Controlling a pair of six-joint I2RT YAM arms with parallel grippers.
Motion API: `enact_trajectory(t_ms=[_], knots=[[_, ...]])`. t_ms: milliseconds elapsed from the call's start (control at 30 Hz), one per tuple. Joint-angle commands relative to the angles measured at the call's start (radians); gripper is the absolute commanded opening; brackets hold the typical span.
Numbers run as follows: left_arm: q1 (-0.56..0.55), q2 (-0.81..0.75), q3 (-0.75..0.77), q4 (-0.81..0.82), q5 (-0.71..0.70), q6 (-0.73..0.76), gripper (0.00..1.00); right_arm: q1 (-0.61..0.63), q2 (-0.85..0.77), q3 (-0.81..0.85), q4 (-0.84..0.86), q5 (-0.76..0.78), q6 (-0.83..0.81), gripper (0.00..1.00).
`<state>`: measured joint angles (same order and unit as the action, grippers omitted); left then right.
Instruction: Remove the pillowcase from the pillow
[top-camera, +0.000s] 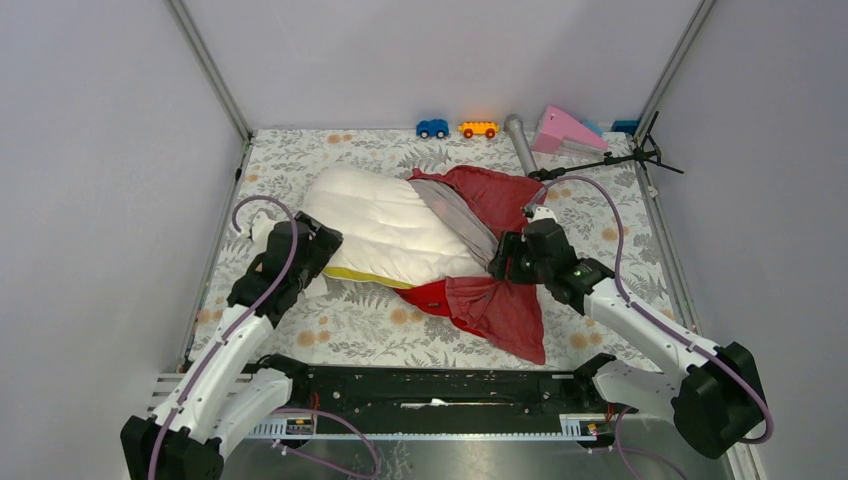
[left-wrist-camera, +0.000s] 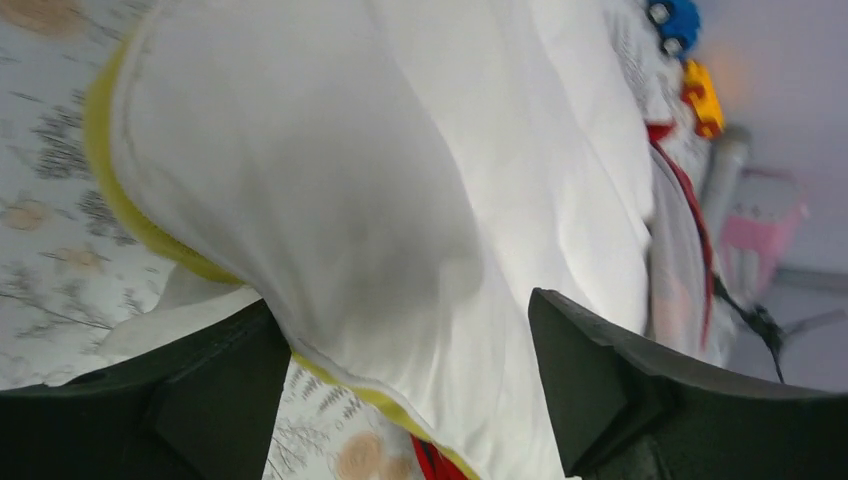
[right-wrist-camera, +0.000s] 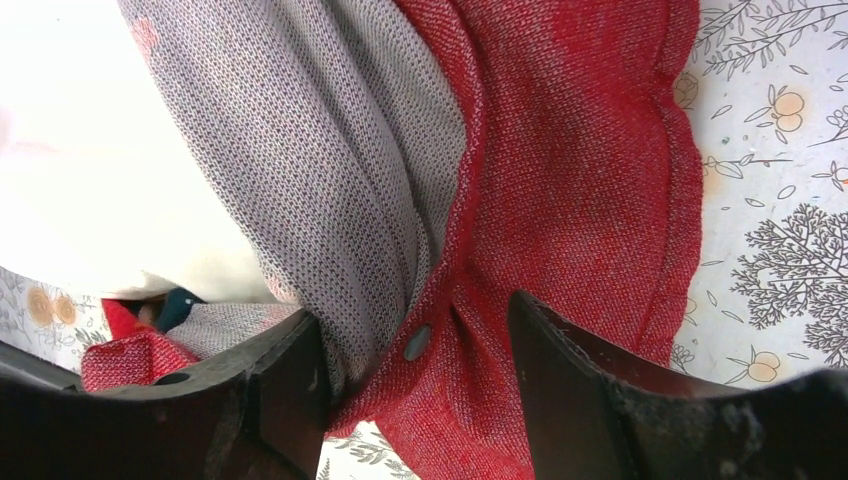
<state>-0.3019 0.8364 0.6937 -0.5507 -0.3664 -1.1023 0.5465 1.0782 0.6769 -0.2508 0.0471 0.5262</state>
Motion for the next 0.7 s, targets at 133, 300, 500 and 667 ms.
enact_trajectory(t_ms=[133,300,500,667], knots=[[-0.219,-0.017,0.005,0.151,0.306,-0.047,0.90,-0.010,0.022,-0.003,0.003,-0.042,-0.044,0.69],[-0.367,-0.101,-0.013,0.016,0.081,-0.284,0.93,-0.010,0.016,-0.003,0.003,-0.045,-0.043,0.71],[-0.436,-0.304,-0.031,-0.246,-0.245,-0.487,0.93,-0.010,0.013,-0.007,0.004,-0.044,-0.042,0.72],[-0.436,-0.329,0.061,-0.413,-0.464,-0.462,0.99,-0.010,0.006,-0.008,-0.004,-0.028,-0.042,0.74]])
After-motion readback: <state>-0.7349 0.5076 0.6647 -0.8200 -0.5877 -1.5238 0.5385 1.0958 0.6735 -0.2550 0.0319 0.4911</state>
